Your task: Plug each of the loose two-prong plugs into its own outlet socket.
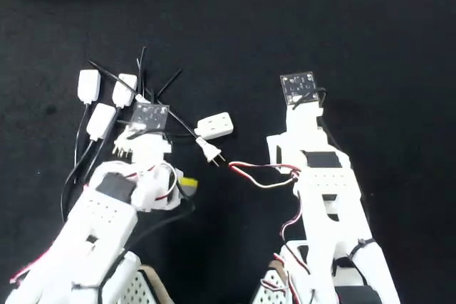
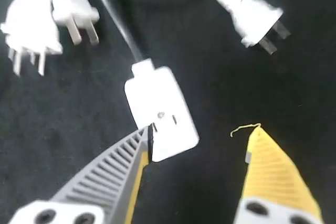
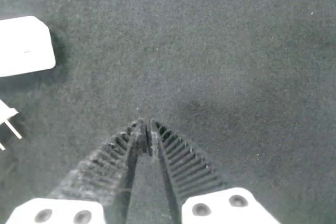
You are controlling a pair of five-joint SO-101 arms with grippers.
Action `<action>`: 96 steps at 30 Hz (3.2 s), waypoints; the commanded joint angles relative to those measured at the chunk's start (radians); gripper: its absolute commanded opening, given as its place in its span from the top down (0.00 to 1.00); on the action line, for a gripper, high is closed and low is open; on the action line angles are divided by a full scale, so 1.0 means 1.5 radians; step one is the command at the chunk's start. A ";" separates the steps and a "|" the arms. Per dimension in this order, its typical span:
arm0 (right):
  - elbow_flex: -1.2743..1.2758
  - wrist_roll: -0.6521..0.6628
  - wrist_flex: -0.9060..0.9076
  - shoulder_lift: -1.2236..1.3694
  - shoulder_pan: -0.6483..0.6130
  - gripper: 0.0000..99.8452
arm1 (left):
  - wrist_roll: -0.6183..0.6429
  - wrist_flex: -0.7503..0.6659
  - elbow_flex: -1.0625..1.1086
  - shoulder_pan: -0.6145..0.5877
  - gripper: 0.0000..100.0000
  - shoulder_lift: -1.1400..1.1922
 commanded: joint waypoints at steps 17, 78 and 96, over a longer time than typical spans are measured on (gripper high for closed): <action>0.006 0.001 -0.023 -0.017 0.010 0.99 | -0.008 -0.050 -0.077 0.004 0.74 0.259; 0.019 0.002 -0.050 -0.020 0.010 0.99 | -0.182 0.100 -0.205 -0.146 0.89 0.406; 0.019 0.002 -0.049 -0.020 0.012 0.99 | 0.298 0.014 -0.308 -0.226 0.87 0.083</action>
